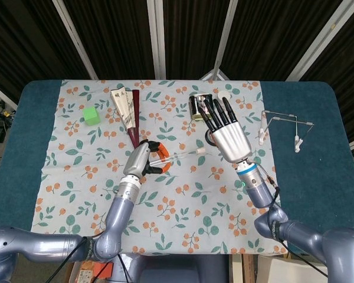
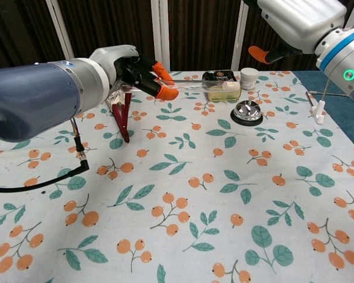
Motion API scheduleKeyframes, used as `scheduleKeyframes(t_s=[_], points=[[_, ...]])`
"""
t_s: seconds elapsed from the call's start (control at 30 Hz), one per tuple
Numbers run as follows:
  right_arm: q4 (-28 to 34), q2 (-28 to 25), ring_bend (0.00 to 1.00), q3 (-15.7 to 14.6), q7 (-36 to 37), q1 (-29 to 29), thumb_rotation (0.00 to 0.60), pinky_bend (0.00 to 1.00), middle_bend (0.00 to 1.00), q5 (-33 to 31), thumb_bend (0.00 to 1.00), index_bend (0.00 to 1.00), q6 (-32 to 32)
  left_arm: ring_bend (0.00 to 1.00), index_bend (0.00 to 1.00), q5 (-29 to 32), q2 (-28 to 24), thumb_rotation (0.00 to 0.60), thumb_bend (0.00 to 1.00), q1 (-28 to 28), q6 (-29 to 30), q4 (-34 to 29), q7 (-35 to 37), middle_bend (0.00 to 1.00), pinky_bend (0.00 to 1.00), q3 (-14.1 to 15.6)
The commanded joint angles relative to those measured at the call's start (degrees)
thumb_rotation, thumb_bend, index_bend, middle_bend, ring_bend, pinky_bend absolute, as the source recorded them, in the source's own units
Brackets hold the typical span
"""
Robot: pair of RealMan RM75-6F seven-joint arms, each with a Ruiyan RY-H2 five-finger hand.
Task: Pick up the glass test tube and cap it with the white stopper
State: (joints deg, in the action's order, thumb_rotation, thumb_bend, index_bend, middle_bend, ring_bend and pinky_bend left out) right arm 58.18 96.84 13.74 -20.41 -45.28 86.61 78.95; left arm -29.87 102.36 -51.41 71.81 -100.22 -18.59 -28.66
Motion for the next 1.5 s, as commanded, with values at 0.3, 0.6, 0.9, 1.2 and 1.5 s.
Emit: scheduleKeyframes(t_s=[0.3,0.6,0.9,1.2,1.5], points=[[0.85,-1.62,0.0,-0.45,-0.19,1.7,0.6,0.0,0.01,-0.72,0.41,0.0,-0.06,0.19,0.67,-0.91,-0.37,0.6,0.61,1.55,-0.41,1.29,0.54,0.7,0.0,1.9],[1.22,-2.22,0.0,-0.07,-0.5,2.13,0.6,0.0,0.01,-1.32,0.41,0.0,-0.38,0.2,0.67,-3.77,-0.24,0.6,0.61,2.35,-0.92,2.1,0.76,0.7,0.0,3.64],[1.36,-2.63,0.0,0.38,-0.37,2.52,0.6,0.0,0.01,-2.01,0.41,0.0,-0.53,0.2,0.67,-5.11,0.77,0.6,0.61,2.93,-1.67,3.69,1.18,0.7,0.0,5.04],[1.29,-3.13,0.0,0.54,0.15,2.78,0.6,0.0,0.01,-2.19,0.41,0.0,-0.57,0.2,0.67,-6.7,2.61,0.6,0.61,3.46,-2.98,6.39,1.46,0.7,0.0,7.16],[1.98,-3.56,0.0,0.91,0.56,3.61,0.6,0.0,0.01,-3.67,0.41,0.0,-1.15,0.2,0.67,-10.63,3.81,0.6,0.61,4.83,-3.83,8.55,2.87,0.7,0.0,9.58]])
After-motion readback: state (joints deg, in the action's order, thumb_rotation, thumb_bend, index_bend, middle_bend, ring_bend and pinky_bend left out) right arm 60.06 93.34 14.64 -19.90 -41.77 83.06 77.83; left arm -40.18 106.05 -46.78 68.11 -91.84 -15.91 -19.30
